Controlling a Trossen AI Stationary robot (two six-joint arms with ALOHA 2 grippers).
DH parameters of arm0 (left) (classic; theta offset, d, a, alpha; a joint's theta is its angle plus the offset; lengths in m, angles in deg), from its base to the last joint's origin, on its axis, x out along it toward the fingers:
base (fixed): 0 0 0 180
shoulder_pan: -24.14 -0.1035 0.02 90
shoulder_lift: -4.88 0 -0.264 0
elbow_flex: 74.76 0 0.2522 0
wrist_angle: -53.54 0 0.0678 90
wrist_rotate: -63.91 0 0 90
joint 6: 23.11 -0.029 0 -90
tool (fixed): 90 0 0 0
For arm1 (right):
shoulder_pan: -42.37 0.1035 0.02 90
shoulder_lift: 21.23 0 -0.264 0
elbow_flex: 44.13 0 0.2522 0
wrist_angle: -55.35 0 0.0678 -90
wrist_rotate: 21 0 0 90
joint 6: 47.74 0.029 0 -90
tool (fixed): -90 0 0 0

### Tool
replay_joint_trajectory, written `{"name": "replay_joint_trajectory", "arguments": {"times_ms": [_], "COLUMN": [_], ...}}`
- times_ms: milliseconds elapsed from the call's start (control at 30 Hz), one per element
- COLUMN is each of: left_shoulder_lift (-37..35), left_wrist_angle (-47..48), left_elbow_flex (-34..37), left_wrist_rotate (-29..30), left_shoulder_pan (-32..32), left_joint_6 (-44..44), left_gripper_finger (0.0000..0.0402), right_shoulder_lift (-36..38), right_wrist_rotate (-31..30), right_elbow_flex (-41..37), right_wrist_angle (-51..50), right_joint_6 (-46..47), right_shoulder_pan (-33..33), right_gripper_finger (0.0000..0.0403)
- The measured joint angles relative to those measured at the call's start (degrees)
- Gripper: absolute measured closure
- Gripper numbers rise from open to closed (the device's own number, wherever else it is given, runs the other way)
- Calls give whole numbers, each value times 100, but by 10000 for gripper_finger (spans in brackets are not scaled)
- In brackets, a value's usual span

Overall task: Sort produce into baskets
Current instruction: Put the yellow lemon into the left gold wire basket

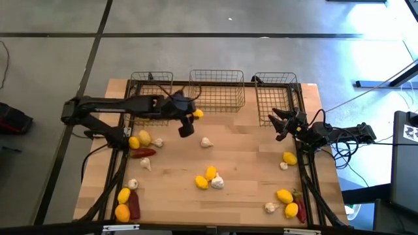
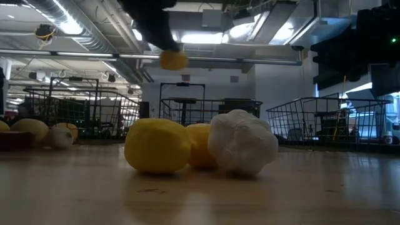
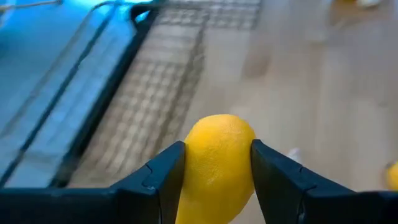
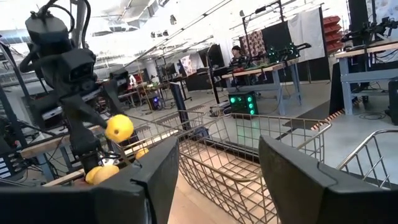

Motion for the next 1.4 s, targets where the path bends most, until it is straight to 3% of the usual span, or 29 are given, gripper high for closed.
{"name": "replay_joint_trajectory", "arguments": {"times_ms": [400,667,967,1400], "left_shoulder_lift": [-720,-799,-801,-786], "left_wrist_angle": [2096,3167,3009,1657], "left_elbow_flex": [0,0,568,1814], "left_wrist_rotate": [1874,2530,2551,2463], "left_shoulder_pan": [-366,-1062,-2026,-2938], "left_joint_6": [1548,2789,3172,2977], "left_gripper_finger": [238,238,238,238], "right_shoulder_lift": [0,0,0,0], "right_wrist_rotate": [0,0,0,-55], "right_elbow_flex": [0,0,0,0], "right_wrist_angle": [-104,-102,-102,-62], "right_joint_6": [0,0,-2,-2], "right_shoulder_pan": [0,0,2,2], "right_gripper_finger": [185,185,185,185]}}
